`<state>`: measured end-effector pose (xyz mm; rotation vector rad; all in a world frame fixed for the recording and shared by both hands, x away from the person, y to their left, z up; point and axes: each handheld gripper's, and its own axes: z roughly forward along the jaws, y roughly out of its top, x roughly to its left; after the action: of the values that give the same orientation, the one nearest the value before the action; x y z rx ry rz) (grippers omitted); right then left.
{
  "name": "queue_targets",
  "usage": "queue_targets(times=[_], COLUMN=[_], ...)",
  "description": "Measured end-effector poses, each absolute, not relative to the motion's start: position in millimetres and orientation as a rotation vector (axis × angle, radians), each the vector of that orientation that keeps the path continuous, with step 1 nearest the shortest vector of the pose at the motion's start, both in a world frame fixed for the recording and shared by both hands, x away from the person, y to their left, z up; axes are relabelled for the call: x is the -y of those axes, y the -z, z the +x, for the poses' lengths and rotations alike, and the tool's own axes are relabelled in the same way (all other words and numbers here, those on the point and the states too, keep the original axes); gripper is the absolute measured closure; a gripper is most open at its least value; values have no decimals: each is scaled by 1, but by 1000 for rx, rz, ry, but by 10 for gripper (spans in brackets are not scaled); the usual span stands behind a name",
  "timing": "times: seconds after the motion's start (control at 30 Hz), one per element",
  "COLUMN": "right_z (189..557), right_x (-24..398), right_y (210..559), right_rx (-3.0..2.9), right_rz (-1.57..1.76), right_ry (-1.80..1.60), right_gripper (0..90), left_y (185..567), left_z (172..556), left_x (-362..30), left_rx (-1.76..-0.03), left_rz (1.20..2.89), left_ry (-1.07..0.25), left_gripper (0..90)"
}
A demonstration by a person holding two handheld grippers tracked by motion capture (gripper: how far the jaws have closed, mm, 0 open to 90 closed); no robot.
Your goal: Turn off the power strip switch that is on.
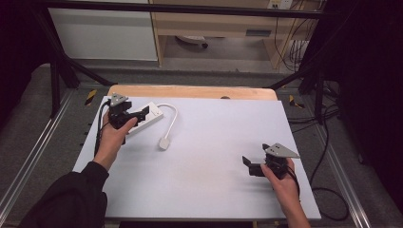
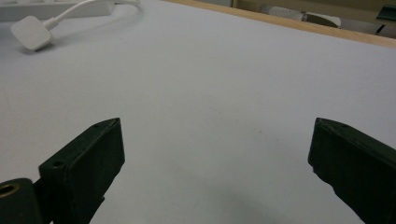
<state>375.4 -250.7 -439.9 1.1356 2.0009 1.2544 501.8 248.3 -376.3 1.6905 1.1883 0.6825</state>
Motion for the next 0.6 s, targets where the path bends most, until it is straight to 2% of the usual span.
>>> queue_targets(times=[0.4,0.6], right_z=[375,375], right_x=[251,251], right_y=[440,440], right_rx=[-2000,-2000], right_rz=[1134,1136], right_ry=[-1255,-1254], right_gripper=[41,41], left_y=[379,381], left_z=[503,504], left_x=[-248,-247], left_rx=[-1203,-1196], left_rz=[1717,1734], left_ry=[-660,-648], left_gripper=[344,452])
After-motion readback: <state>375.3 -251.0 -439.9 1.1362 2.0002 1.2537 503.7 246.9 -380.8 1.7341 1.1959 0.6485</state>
